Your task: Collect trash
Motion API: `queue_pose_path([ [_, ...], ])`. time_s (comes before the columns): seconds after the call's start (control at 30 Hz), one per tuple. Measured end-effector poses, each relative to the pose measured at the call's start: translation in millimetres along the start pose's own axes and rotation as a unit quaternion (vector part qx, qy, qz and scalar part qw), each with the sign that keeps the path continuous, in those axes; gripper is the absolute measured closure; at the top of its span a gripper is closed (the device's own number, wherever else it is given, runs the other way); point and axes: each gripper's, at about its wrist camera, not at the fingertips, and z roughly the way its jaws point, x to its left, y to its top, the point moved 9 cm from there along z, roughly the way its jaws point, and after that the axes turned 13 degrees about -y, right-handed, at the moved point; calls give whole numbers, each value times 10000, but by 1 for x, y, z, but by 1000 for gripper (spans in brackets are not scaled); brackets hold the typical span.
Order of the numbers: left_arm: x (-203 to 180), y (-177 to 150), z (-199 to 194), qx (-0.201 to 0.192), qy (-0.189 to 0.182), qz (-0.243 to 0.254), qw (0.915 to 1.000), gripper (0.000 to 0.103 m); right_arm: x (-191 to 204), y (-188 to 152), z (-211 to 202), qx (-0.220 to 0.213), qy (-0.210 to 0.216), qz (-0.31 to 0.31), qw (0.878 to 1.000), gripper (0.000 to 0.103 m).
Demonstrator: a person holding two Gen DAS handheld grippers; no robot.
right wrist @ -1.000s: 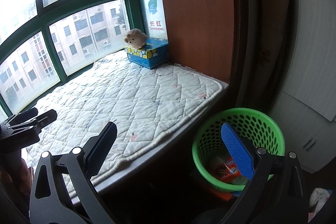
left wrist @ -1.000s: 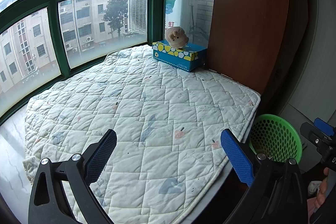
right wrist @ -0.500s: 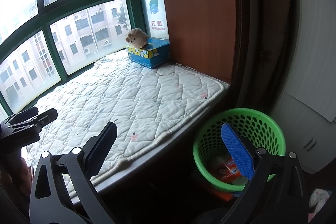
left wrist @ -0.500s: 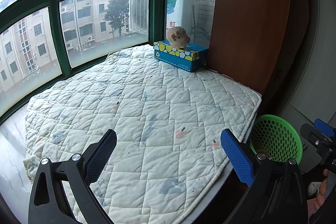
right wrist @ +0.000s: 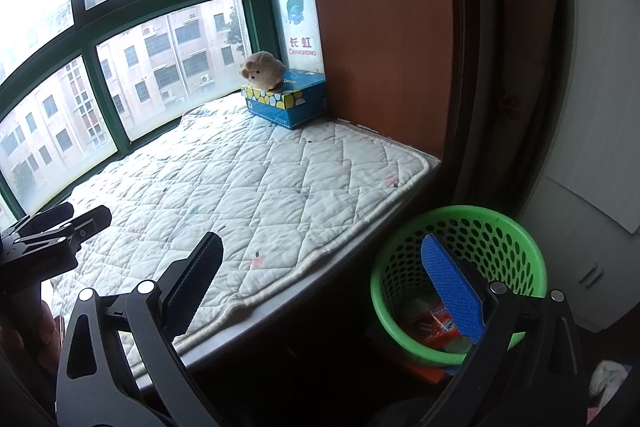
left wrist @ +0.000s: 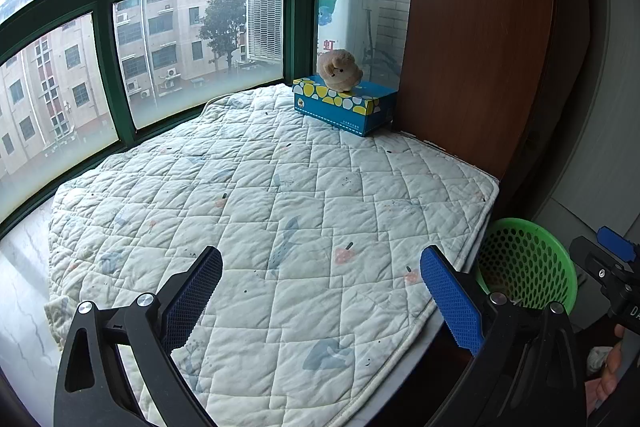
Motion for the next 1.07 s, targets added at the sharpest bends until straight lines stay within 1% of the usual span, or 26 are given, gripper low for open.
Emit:
queue_pose_path([
  [0.5, 1, -2, 0, 12, 33, -30, 10000, 7, -1, -2, 0, 10, 5, 13, 10000, 5],
  [0.63, 2, -1, 0, -30, 122, -28, 9999, 7, -1, -2, 0, 20, 6, 7, 10000, 5],
  [0.87, 1, -3, 3, 60, 28, -132, 9999, 7, -2, -2, 1, 27, 15, 10, 10000, 5],
  [1.07, 0, -5, 4, 76, 61, -139, 9999, 7, -2, -3, 2, 33, 21, 14, 10000, 5],
])
